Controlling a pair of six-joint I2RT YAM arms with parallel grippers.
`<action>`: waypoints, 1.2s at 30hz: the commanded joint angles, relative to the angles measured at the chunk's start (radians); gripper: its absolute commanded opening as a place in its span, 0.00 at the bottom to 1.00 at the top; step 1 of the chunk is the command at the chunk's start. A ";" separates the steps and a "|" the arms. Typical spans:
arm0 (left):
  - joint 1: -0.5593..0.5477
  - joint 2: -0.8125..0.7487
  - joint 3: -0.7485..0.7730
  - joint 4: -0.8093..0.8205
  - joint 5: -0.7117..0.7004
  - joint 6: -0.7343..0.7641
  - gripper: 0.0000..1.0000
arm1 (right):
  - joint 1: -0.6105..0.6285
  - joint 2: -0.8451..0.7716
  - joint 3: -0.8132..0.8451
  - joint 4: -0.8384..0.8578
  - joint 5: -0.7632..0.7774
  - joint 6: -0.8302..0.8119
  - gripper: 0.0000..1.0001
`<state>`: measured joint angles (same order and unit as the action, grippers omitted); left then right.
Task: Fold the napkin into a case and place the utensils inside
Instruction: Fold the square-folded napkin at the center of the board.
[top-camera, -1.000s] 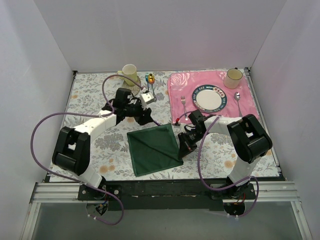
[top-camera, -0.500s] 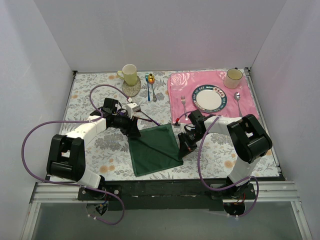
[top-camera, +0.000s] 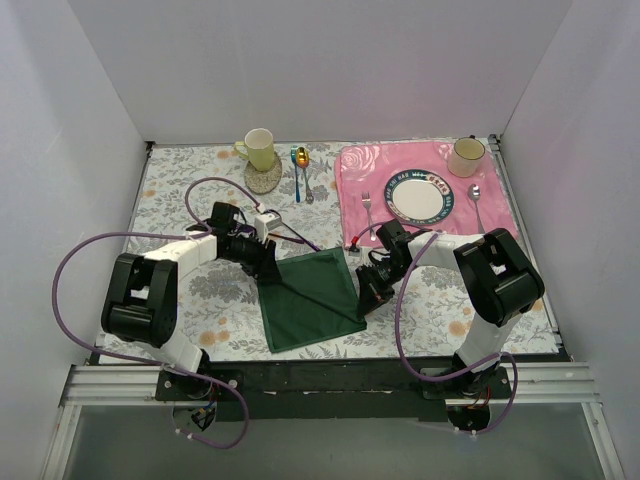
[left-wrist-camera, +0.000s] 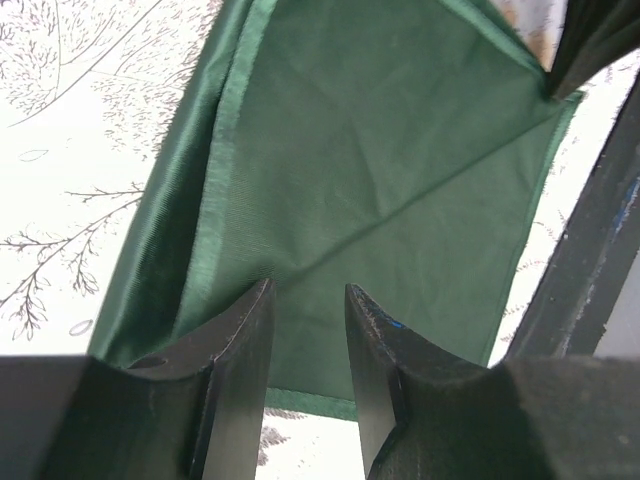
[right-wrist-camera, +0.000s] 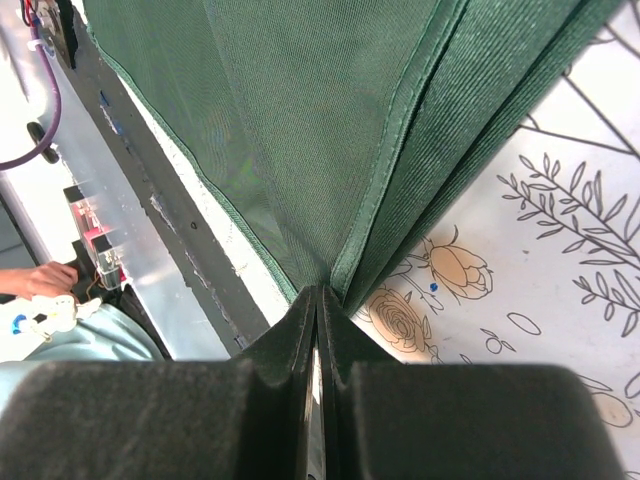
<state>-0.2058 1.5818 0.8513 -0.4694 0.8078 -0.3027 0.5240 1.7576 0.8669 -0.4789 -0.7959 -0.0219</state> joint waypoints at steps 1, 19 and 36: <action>0.005 0.023 0.040 0.060 -0.001 -0.006 0.33 | 0.002 -0.018 0.009 -0.013 -0.026 -0.006 0.08; 0.005 0.144 0.060 0.120 -0.018 -0.059 0.33 | 0.005 -0.075 0.023 -0.009 -0.103 -0.023 0.13; 0.005 0.181 0.061 0.106 -0.022 -0.059 0.30 | 0.168 -0.014 0.109 0.397 -0.128 0.256 0.16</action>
<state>-0.2043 1.7412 0.8993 -0.3576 0.8127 -0.3748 0.6476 1.7172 0.9474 -0.2497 -0.9051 0.1165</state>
